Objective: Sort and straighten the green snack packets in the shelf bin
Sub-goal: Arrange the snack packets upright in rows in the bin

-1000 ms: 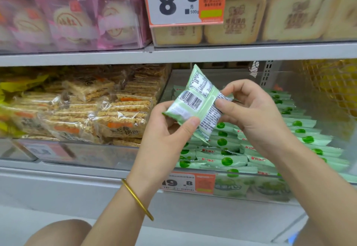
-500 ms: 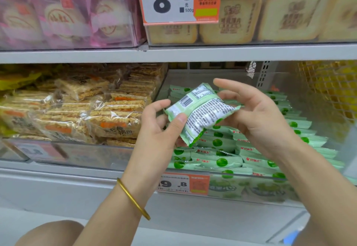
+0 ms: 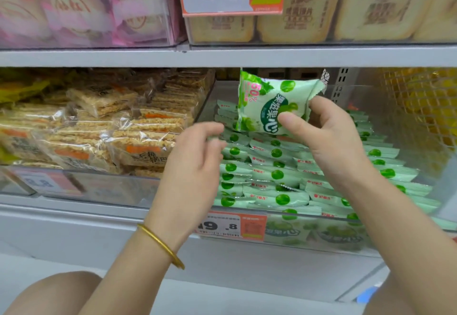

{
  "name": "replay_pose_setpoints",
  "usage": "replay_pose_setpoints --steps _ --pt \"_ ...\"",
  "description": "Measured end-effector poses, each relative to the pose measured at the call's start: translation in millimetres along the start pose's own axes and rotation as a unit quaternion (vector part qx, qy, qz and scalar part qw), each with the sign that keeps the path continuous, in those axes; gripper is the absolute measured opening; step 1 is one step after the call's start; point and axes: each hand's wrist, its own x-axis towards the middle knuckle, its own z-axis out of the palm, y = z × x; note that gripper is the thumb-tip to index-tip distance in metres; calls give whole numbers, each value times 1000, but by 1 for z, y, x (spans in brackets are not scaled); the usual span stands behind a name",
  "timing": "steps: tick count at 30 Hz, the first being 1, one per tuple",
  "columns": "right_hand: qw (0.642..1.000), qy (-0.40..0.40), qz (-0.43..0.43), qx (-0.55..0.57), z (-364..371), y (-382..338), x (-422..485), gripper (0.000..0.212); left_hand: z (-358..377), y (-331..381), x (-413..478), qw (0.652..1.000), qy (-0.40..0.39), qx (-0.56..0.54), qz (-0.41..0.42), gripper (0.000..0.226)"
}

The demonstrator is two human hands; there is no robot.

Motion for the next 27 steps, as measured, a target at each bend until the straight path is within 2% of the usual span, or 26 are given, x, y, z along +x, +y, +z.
replay_pose_setpoints --steps 2,5,7,9,11,16,21,25,27 --pt "999 13 -5 -37 3 0 0 16 4 -6 -5 987 -62 146 34 35" --pt "1000 0 -5 -28 12 0 1 22 14 -14 -9 946 -155 281 33 51" --pt "999 -6 0 -46 19 2 4 18 17 -15 -10 916 -175 358 43 69" --pt "996 -7 -6 -93 26 4 7 27 18 -16 -13 899 -174 398 61 88" --pt "992 -12 -16 -126 33 4 8 32 18 -19 -15 903 -163 392 69 87" --pt "962 -46 -75 -259 40 8 10 37 19 -24 -16 920 -124 360 92 63" --pt "935 -107 -108 -321 46 9 19 42 17 -20 -19 926 -136 346 71 75" --pt "899 -200 -128 -368 53 16 25 40 17 -20 -19 927 -131 343 73 77" --pt "890 -221 -131 -377 52 16 26 40 16 -20 -19 928 -135 341 71 77"
